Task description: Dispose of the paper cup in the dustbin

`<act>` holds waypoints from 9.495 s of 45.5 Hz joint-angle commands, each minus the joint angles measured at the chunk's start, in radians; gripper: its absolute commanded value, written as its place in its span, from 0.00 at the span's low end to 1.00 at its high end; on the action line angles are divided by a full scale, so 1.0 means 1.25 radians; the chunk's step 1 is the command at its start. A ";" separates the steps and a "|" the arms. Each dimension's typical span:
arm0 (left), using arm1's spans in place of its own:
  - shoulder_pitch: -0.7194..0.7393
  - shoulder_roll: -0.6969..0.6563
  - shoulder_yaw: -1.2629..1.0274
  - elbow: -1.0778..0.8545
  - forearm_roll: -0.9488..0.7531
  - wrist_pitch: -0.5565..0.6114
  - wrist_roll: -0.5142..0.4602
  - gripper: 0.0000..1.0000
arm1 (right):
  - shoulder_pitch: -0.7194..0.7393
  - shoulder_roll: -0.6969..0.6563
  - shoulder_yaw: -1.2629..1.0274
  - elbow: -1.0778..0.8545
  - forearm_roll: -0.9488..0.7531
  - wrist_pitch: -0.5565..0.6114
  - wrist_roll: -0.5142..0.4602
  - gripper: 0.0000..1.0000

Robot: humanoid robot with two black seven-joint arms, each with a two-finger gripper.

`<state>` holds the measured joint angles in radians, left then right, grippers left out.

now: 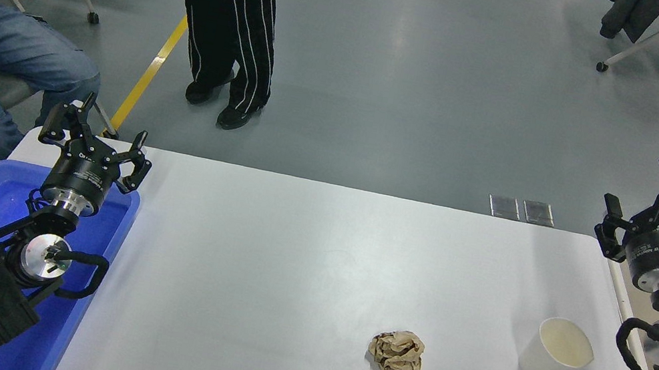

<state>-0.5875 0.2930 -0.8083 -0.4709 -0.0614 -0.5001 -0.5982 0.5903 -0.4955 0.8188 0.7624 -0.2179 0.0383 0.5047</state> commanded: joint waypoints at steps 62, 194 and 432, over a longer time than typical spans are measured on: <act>0.000 0.000 0.000 0.000 0.000 -0.001 0.000 1.00 | 0.019 -0.037 0.004 -0.005 0.000 0.017 0.001 0.99; 0.000 0.000 0.000 0.000 0.000 -0.001 0.001 1.00 | 0.635 -0.049 -1.347 0.026 -0.803 0.236 0.002 0.99; 0.000 0.000 0.000 0.000 0.000 -0.001 0.000 1.00 | 0.031 0.096 -0.911 -0.711 -0.174 -0.010 -0.389 0.44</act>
<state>-0.5873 0.2930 -0.8084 -0.4709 -0.0614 -0.5017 -0.5980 0.6450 -0.3934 -0.3236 -0.1286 -0.4369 0.0837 0.0185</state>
